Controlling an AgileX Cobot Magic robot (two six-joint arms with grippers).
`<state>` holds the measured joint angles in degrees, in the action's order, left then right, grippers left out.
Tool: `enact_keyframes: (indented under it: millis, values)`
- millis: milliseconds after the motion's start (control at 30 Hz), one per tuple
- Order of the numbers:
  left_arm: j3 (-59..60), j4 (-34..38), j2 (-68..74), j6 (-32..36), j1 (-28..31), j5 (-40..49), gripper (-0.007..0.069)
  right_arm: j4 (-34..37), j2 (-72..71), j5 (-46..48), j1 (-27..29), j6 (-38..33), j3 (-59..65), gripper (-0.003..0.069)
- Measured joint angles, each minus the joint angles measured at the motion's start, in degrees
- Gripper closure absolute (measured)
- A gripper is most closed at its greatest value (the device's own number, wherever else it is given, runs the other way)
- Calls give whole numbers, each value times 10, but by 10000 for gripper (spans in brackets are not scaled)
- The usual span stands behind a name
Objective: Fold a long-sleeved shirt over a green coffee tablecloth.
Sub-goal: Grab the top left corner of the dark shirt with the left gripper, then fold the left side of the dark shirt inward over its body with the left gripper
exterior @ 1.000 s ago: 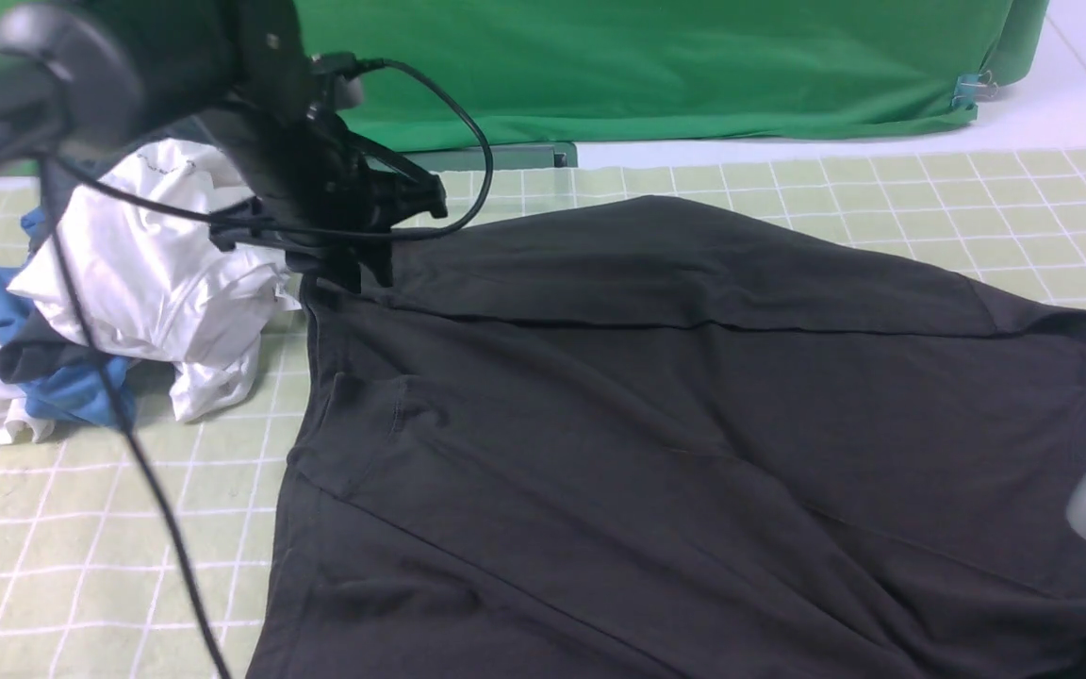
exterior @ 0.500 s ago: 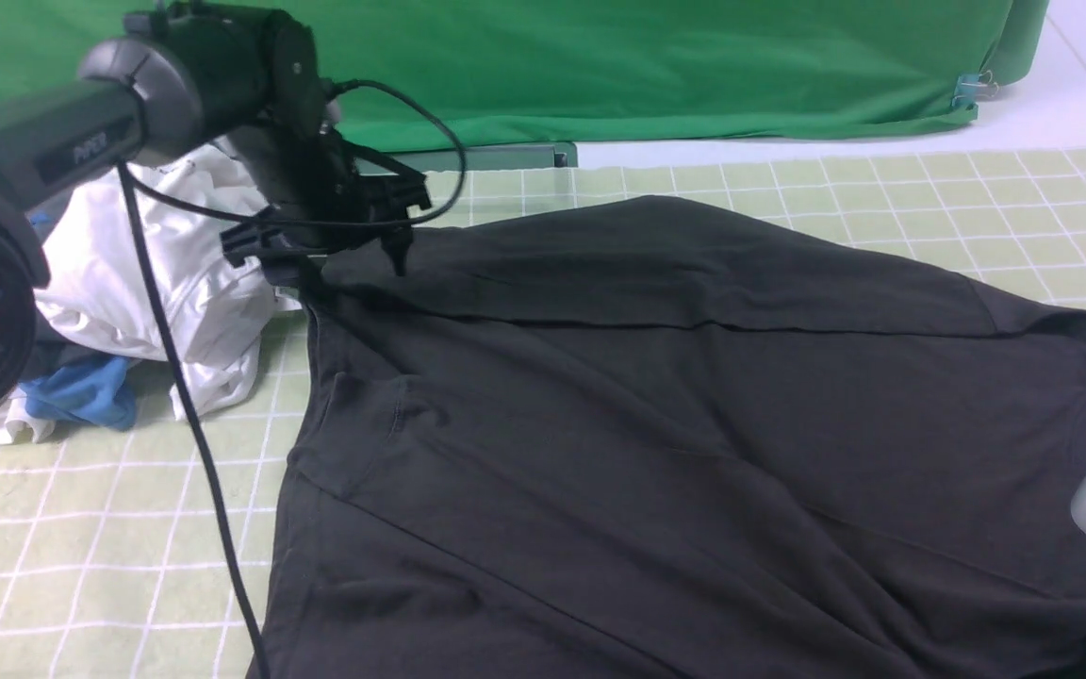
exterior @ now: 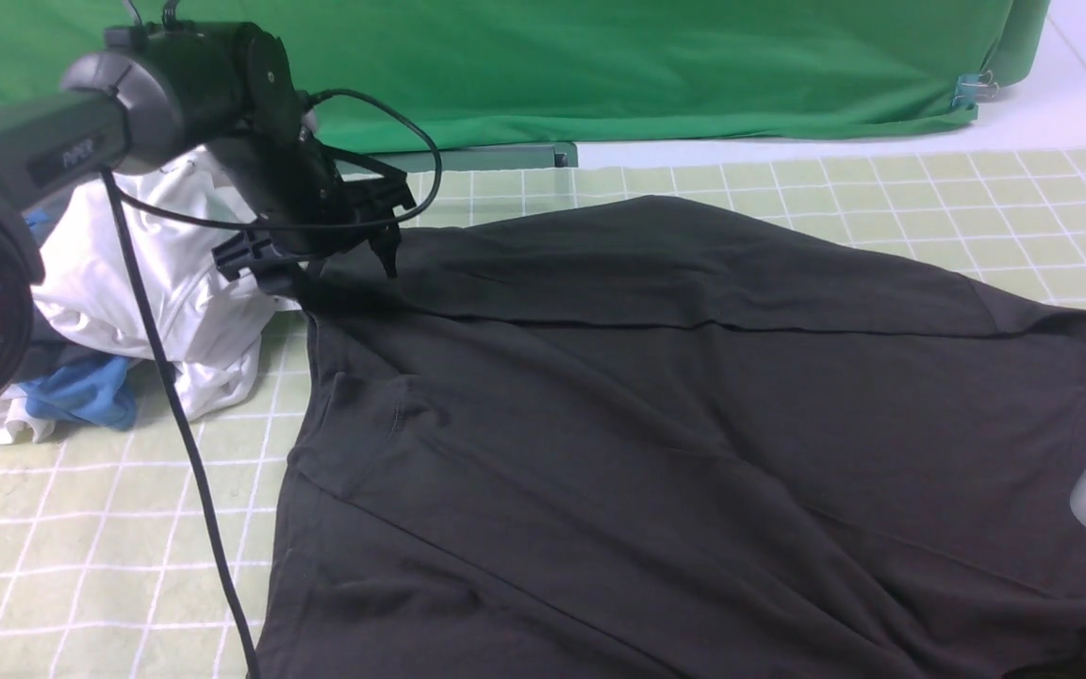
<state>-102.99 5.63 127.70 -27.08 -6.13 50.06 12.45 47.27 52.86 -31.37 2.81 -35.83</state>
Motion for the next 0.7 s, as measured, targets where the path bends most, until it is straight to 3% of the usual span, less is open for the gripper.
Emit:
enact_keyframes:
  millis: [200,333,433,700]
  values:
    - [-1,-3,9,2,1,-9,176,0,0,0,0,0,0,234]
    - [-1,8,10,39,5,-22,459,0,0,0,0,0,0,234]
    - [-1,46,10,87,8,-22,571,0,0,0,0,0,0,234]
    - [-1,84,-29,144,9,24,603,-18,0,-7,0,0,-5,234]
